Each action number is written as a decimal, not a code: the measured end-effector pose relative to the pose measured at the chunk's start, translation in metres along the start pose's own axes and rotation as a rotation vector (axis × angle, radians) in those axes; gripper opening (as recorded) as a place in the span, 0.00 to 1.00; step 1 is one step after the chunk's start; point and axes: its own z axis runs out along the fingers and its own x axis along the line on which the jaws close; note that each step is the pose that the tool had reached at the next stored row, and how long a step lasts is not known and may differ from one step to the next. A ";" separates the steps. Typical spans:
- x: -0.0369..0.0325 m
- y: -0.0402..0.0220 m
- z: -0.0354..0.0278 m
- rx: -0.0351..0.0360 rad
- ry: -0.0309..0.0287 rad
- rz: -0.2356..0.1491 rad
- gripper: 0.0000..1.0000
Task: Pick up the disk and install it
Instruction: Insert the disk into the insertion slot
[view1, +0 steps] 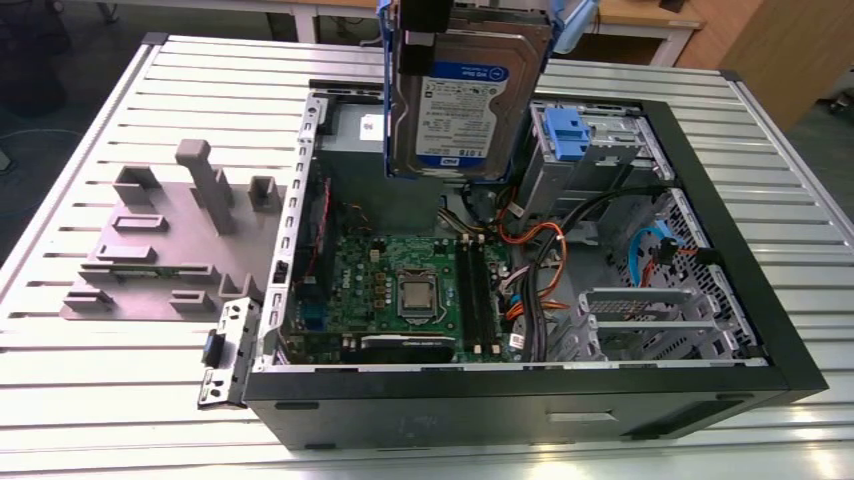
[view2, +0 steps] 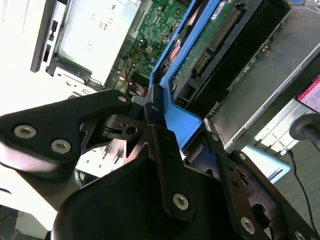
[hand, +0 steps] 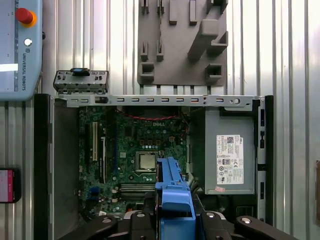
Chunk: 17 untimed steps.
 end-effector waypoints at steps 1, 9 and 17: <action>0.0022 -0.0001 0.0000 0.0001 0.0003 0.000 0.36; 0.0221 -0.0005 -0.0003 0.0004 0.0160 0.000 0.36; 0.0305 -0.0064 -0.0005 0.0006 0.0279 0.000 0.36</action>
